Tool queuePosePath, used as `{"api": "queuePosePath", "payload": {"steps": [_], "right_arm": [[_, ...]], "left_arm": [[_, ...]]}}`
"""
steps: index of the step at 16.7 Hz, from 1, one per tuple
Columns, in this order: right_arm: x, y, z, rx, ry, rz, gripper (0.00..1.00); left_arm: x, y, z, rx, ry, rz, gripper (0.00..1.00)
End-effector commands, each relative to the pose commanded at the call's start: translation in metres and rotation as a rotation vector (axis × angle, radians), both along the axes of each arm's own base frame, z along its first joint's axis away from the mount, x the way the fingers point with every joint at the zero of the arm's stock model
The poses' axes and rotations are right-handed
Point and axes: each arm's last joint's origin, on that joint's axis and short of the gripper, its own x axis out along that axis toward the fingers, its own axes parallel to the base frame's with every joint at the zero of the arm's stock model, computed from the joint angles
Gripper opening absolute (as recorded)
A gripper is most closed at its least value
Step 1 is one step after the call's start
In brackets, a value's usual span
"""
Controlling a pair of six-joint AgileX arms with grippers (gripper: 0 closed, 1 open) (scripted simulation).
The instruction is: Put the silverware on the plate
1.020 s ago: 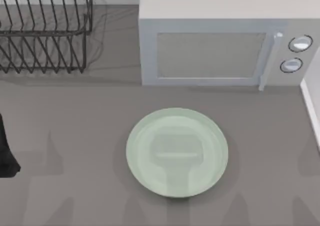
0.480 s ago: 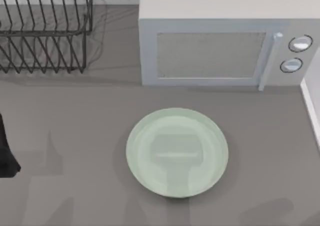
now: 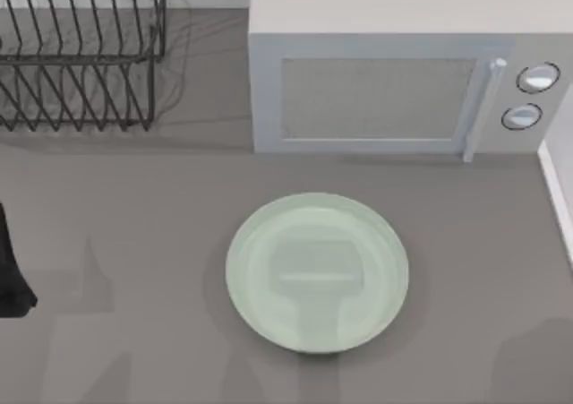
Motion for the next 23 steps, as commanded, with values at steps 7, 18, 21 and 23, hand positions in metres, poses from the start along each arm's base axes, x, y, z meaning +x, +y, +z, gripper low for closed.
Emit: {"api": "queuePosePath", "payload": {"steps": [7,18,21,23], "right_arm": [[0.003,-0.002,0.0,0.008,0.019,0.018,1.0],[0.009,-0.004,-0.095,0.007,0.018,0.015,1.0],[0.008,-0.004,-0.099,0.009,0.021,0.015,1.0],[0.008,-0.004,-0.099,0.009,0.021,0.015,1.0]], "left_arm": [[0.0,0.0,0.0,0.0,0.0,0.0,1.0],[0.0,0.0,0.0,0.0,0.0,0.0,1.0],[0.0,0.0,0.0,0.0,0.0,0.0,1.0],[0.0,0.0,0.0,0.0,0.0,0.0,1.0]]}}
